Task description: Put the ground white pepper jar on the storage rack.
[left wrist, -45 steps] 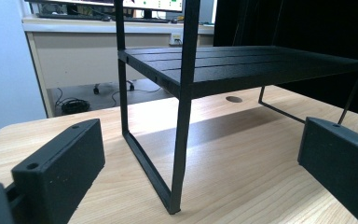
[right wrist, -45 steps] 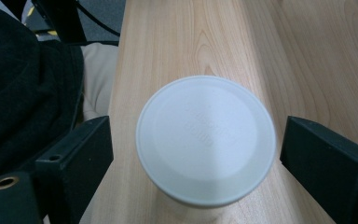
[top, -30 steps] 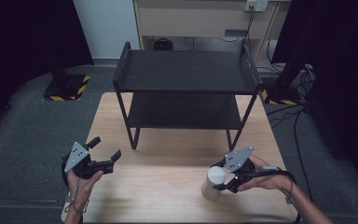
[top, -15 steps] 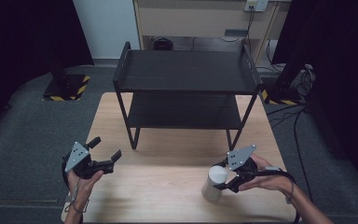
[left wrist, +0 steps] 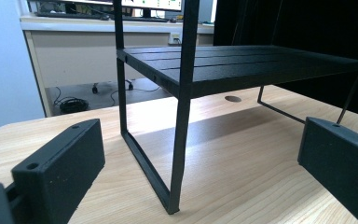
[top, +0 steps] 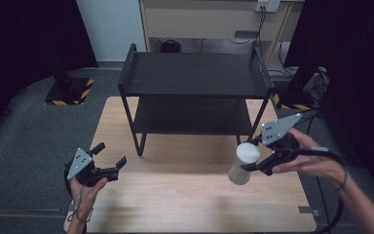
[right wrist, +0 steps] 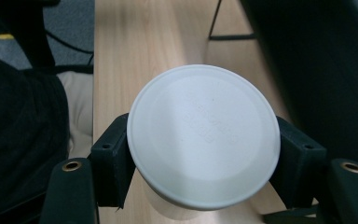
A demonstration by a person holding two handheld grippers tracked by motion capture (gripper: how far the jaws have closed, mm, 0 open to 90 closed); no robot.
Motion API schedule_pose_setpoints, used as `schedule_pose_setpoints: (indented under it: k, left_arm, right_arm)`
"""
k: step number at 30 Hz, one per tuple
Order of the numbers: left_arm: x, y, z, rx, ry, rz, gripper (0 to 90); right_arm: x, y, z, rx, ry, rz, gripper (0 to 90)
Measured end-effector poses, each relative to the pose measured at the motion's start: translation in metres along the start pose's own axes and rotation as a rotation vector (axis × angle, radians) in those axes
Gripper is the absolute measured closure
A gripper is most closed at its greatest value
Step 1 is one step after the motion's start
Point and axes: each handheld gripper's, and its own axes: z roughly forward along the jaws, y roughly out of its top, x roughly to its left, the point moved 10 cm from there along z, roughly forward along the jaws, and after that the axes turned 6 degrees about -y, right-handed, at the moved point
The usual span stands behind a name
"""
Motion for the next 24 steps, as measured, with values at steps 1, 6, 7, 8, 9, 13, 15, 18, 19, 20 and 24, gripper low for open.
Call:
schedule_pose_setpoints:
  k: [1, 6, 7, 8, 9, 13, 15, 18, 19, 20, 24]
  left_arm:
    - [0.000, 0.000, 0.000, 0.000, 0.000, 0.000, 0.0]
    - [0.000, 0.000, 0.000, 0.001, 0.000, -0.001, 0.0]
    - [0.000, 0.000, 0.000, 0.000, 0.000, -0.002, 0.0]
    - [0.000, 0.000, 0.000, 0.001, 0.000, -0.002, 0.0]
    - [0.000, 0.000, 0.000, 0.001, 0.000, -0.002, 0.0]
    - [0.001, 0.000, 0.000, -0.004, 0.000, -0.006, 0.0]
    - [0.001, 0.000, 0.000, -0.004, 0.000, -0.007, 0.0]
    - [0.001, 0.000, -0.001, -0.007, -0.001, -0.006, 0.0]
    - [0.001, 0.000, -0.001, -0.008, 0.001, -0.008, 0.0]
    - [0.001, 0.000, -0.001, -0.008, 0.001, -0.008, 0.0]
    - [0.002, 0.000, -0.002, -0.013, 0.003, -0.012, 0.0]
  right_arm:
    - [-0.001, 0.007, -0.009, -0.003, -0.011, 0.003, 33.1]
    - [-0.006, 0.048, -0.048, 0.026, -0.061, -0.002, 33.0]
    - [-0.007, 0.054, -0.053, 0.028, -0.065, -0.001, 33.0]
    - [-0.008, 0.062, -0.059, 0.035, -0.070, -0.005, 33.0]
    - [-0.009, 0.070, -0.065, 0.039, -0.076, -0.007, 33.0]
    - [-0.012, 0.097, -0.085, 0.030, -0.091, 0.002, 33.0]
    - [-0.016, 0.108, -0.092, 0.019, -0.103, 0.013, 33.0]
    - [-0.021, 0.122, -0.100, 0.003, -0.132, 0.044, 33.0]
    - [-0.024, 0.127, -0.102, -0.004, -0.147, 0.060, 33.0]
    - [-0.026, 0.133, -0.105, -0.007, -0.168, 0.077, 33.0]
    - [-0.037, 0.148, -0.110, 0.008, -0.232, 0.158, 33.0]
